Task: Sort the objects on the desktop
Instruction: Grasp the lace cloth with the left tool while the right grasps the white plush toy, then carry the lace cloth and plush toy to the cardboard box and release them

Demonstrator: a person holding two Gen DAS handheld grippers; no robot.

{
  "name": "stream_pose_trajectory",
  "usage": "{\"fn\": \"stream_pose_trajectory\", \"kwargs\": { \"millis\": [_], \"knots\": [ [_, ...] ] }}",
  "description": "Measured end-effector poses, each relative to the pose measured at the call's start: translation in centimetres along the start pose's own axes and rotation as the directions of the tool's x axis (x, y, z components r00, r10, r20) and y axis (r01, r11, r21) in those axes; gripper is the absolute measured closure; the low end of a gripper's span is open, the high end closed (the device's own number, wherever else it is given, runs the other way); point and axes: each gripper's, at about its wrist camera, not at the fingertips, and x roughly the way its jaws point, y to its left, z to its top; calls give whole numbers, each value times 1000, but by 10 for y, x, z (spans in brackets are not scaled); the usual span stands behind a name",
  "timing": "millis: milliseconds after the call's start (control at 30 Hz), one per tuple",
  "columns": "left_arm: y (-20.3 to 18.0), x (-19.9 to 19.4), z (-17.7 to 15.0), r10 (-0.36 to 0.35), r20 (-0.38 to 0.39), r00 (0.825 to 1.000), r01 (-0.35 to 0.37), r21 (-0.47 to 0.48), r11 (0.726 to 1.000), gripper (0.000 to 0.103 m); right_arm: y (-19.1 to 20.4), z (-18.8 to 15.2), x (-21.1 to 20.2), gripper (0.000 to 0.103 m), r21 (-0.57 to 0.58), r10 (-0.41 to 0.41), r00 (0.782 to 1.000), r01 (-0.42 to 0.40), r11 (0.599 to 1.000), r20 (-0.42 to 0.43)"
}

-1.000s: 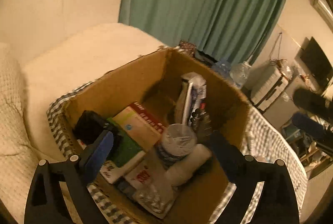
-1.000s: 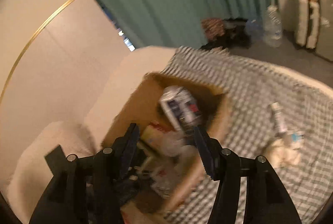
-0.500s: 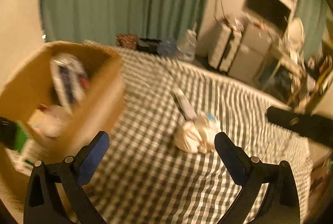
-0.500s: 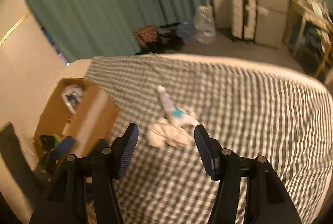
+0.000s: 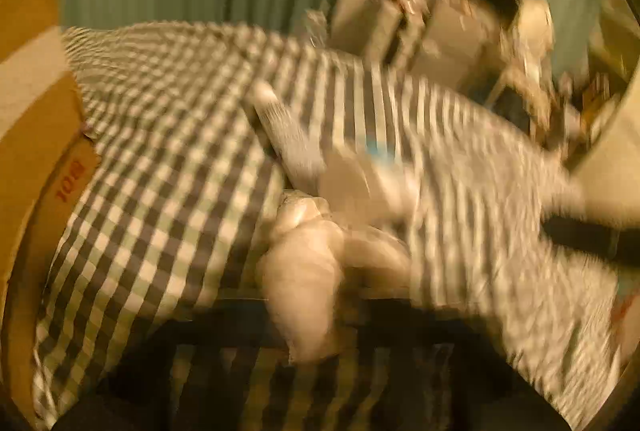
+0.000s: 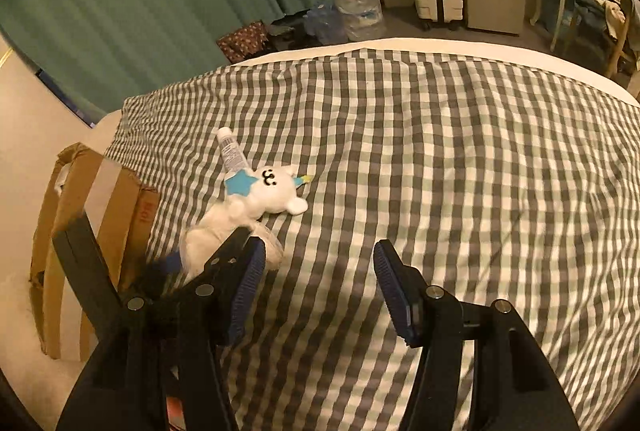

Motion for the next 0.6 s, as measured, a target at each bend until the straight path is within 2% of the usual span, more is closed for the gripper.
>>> {"fn": "stream_pose_trajectory", "kwargs": {
  "millis": [67,167,200,267,433,533,600],
  "knots": [
    [10,-9,0,-24,19,1000,25,-29,999,93,3,6,10,41,10,-2,1000,2,1000,5],
    [36,-25,8,27,31,999,-23,-128,991,93,14,15,30,33,30,22,1000,-22,999,1],
    [41,-29,10,39,34,999,-34,-138,990,93,19,16,38,33,38,35,999,-35,999,-11],
    [50,-33,16,96,38,995,-90,-142,986,93,30,18,54,32,51,52,998,-51,997,-19],
    [56,-28,15,141,27,990,-136,-144,980,93,46,20,88,26,42,-11,999,13,999,-45],
    [50,-21,9,144,11,990,-141,-132,981,93,50,19,102,26,32,-19,998,22,999,-66],
    [48,-19,10,138,12,990,-135,-138,981,93,51,16,98,30,8,-45,998,46,999,-48]
  ]
}}
